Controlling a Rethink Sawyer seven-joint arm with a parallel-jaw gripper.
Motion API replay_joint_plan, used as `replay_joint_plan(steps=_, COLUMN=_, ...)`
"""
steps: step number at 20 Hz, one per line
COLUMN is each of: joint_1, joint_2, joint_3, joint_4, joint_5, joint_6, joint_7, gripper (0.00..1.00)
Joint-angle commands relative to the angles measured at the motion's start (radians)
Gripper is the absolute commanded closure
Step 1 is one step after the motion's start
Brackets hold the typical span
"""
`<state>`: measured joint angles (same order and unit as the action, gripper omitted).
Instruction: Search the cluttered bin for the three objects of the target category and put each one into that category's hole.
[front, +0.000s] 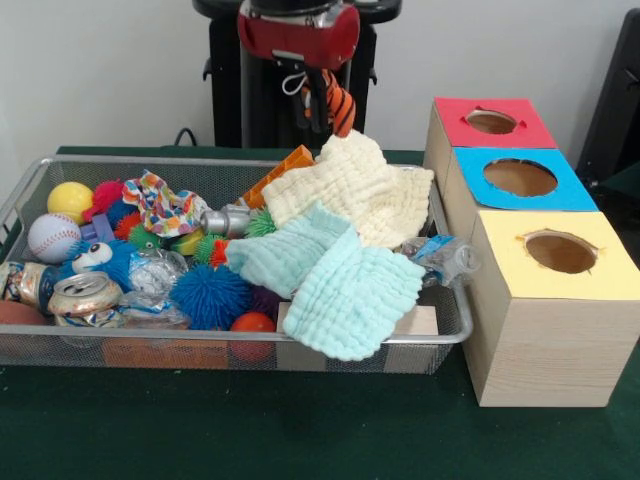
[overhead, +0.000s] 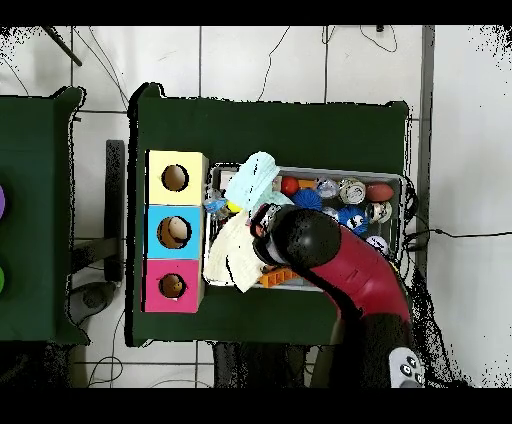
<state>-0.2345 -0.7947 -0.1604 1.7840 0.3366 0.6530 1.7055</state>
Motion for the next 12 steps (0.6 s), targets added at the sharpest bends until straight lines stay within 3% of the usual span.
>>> replay_joint_plan(steps=1, joint_1=0.023, joint_2=-0.060, joint_3=0.003, joint_4=0.138, joint_5=-0.020, joint_6=0.037, joint_7=0.164, gripper=1.00)
replay_joint_plan(steps=6, joint_1=0.102, joint_2=-0.057, joint_3=-0.011, joint_4=0.189, joint_5=0.019, joint_6=-0.032, joint_7=0.266, gripper=1.00)
replay_joint_plan(steps=12, joint_1=0.153, joint_2=-0.040, joint_3=-0.031, joint_4=0.182, joint_5=0.047, joint_6=-0.037, joint_7=0.306, gripper=1.00)
